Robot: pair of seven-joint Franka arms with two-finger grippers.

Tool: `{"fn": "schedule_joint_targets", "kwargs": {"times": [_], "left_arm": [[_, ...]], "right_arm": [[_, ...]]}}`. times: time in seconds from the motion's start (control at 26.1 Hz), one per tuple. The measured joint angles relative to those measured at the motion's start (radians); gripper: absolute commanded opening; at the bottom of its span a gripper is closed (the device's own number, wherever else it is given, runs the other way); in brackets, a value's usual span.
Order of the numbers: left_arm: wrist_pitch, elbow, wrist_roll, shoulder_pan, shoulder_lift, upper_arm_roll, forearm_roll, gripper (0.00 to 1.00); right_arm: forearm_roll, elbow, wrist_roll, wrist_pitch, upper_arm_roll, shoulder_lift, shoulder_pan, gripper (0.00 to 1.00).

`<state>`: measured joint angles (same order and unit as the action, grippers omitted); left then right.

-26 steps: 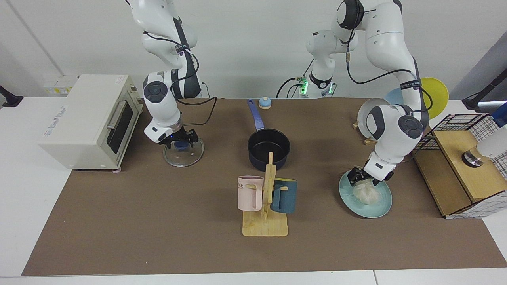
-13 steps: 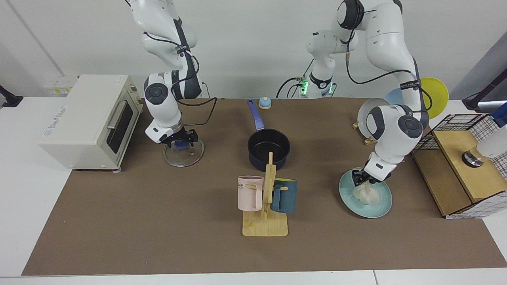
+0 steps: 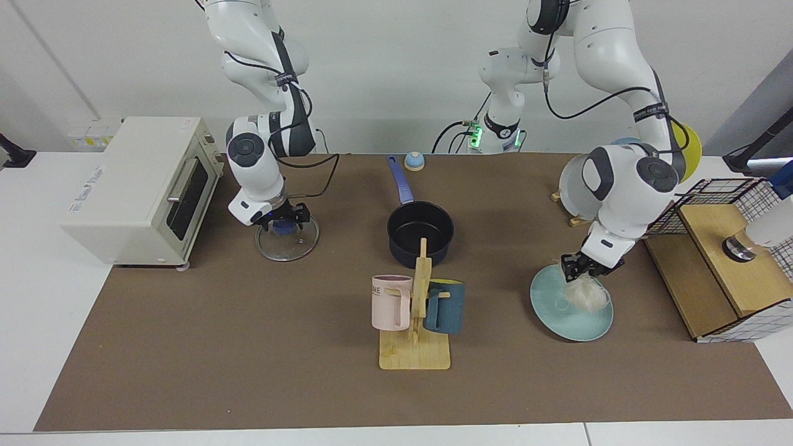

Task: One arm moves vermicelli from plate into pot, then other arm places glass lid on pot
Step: 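Lift the vermicelli off the plate with the left gripper, then carry the vermicelli over the black saucepan with the left gripper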

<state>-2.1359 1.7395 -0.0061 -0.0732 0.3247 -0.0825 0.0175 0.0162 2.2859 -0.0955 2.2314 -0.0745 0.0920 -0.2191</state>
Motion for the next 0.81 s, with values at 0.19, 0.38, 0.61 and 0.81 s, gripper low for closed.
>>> {"fn": "schedule_joint_targets", "kwargs": {"times": [0.19,0.38,0.61,0.81], "left_arm": [[0.149,0.0,0.0,-0.001,-0.117,0.006,0.0,0.0],[0.239,0.002,0.0,0.001,-0.206,0.004,0.0,0.0],[0.268,0.006,-0.03,0.009,-0.268,-0.027,-0.001,0.0],[0.268,0.009,-0.156,0.03,-0.271,-0.106,-0.001,0.0]], "right_arm": [[0.0,0.0,-0.024,0.0,0.0,0.008,0.0,1.0],[0.0,-0.002,-0.055,0.0,0.002,0.008,-0.004,1.0],[0.0,-0.007,-0.075,0.001,0.002,0.008,-0.01,1.0],[0.0,-0.009,-0.076,0.007,0.002,0.008,-0.01,0.99]]}}
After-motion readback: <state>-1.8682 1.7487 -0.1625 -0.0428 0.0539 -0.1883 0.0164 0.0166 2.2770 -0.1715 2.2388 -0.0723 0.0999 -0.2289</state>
